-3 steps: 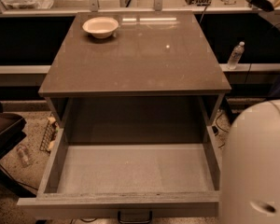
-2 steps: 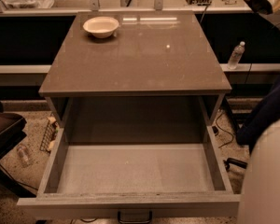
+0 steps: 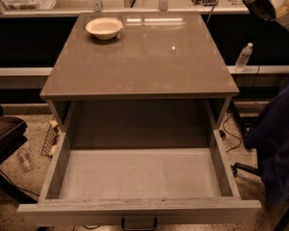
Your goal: Place rxbar chocolate into top drawer
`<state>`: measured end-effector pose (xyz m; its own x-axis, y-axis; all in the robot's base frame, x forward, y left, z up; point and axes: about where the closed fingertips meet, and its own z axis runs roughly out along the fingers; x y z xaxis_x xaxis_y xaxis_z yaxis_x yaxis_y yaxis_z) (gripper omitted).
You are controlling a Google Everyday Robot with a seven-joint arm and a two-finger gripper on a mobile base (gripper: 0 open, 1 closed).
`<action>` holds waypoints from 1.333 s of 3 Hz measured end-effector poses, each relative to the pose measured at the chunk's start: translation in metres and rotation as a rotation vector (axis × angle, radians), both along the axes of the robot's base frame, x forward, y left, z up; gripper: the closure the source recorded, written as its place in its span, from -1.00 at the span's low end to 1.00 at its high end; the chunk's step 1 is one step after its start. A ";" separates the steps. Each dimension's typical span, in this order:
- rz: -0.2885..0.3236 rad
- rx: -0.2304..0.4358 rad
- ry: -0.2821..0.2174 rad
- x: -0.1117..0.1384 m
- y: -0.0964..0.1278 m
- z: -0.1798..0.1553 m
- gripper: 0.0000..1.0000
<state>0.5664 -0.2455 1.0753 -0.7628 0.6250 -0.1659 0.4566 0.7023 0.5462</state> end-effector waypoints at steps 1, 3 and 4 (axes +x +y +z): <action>-0.008 0.025 0.018 -0.003 -0.003 -0.017 1.00; -0.017 0.159 -0.075 -0.066 0.005 -0.032 1.00; -0.010 0.241 0.077 -0.100 0.022 -0.122 1.00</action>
Offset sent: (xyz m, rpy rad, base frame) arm -0.0946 0.0049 -0.1338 0.1772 0.0984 -0.0485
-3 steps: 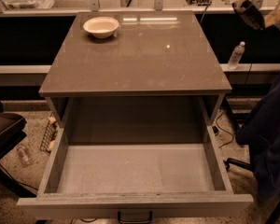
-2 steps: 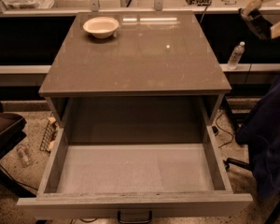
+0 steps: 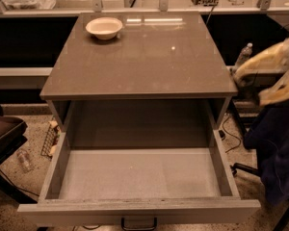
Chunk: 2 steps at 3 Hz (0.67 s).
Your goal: Place rxbar chocolate into top drawer
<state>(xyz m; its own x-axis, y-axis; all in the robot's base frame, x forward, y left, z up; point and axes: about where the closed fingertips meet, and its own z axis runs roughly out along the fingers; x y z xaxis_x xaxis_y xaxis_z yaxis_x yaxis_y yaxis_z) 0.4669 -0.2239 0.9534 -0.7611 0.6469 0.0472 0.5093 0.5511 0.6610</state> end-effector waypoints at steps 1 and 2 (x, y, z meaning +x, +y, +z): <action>0.003 0.022 0.159 -0.012 0.006 -0.076 1.00; 0.031 0.021 0.248 -0.017 0.020 -0.120 1.00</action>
Offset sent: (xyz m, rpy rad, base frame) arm -0.0199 0.0316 -0.1643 0.0202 0.3381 0.0547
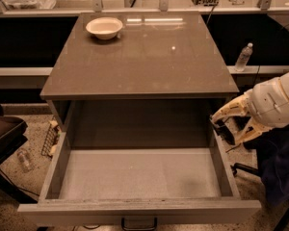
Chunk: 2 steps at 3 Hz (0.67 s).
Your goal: Place rxbar chocolate into top drawer
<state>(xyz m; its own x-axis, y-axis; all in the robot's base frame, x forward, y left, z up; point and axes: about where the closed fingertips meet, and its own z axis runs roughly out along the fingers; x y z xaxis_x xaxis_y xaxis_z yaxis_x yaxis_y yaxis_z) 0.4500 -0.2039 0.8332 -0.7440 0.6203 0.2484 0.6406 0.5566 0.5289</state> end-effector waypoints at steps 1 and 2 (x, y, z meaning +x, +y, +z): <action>0.012 0.007 0.005 0.000 0.004 -0.008 1.00; 0.061 0.044 0.034 0.000 0.023 -0.046 1.00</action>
Offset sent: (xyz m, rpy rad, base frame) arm 0.0014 0.0427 -0.0958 0.0923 0.0719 0.1162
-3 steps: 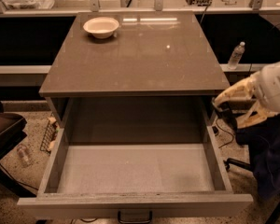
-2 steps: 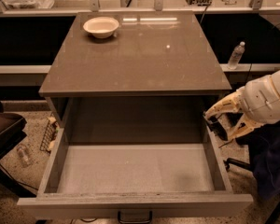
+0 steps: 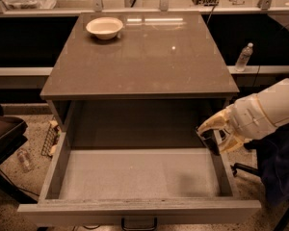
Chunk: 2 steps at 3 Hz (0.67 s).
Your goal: Place rxbar chocolate into top drawer
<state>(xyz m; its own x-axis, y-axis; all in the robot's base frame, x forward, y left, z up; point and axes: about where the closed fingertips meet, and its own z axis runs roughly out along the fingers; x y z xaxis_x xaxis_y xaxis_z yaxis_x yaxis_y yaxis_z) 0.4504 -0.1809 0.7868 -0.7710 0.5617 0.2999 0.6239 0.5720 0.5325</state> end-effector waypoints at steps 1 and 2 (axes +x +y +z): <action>0.094 0.013 -0.002 0.017 0.047 -0.052 1.00; 0.138 0.031 -0.033 0.028 0.071 -0.070 1.00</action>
Offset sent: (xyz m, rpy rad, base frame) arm 0.0432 0.0986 -0.0948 0.0545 -0.0718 0.1880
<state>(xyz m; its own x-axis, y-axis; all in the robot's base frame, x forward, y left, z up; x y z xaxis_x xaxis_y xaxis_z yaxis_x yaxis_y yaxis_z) 0.4785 -0.1102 0.7163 -0.8499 0.4407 0.2888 0.5224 0.6340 0.5701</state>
